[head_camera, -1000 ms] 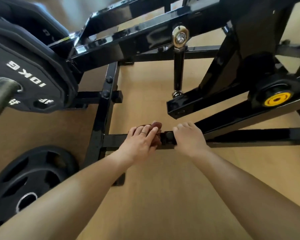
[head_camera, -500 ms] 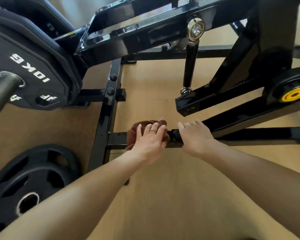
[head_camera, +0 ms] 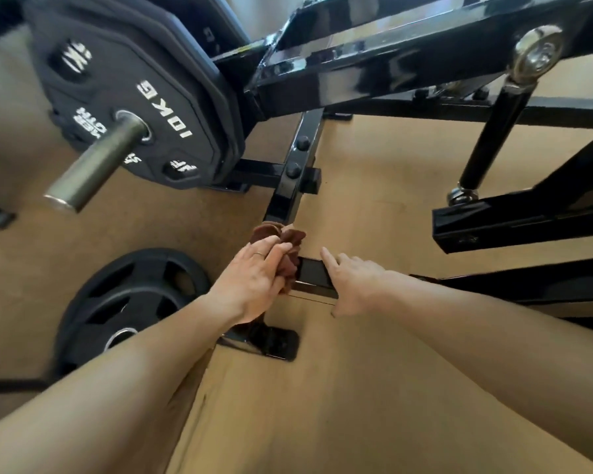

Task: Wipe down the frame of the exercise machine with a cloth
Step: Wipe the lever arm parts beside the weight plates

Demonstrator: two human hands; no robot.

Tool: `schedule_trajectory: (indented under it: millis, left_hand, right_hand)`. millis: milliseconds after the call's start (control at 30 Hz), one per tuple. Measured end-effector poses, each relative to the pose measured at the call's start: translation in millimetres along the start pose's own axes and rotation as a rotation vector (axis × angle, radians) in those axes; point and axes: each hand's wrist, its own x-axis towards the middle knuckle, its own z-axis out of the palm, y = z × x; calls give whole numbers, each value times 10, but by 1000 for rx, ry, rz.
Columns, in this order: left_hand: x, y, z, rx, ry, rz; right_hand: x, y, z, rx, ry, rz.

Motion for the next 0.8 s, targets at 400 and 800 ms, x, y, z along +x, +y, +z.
schedule_trajectory:
  millis: [400,800]
  left_hand:
    - [-644,-20,195,-220,-9,-305]
    - [-156,-88,337,36,46,-120]
  right_hand:
    - [-39,255,169,1,299,-103]
    - [-53,244,195,14,337,-76]
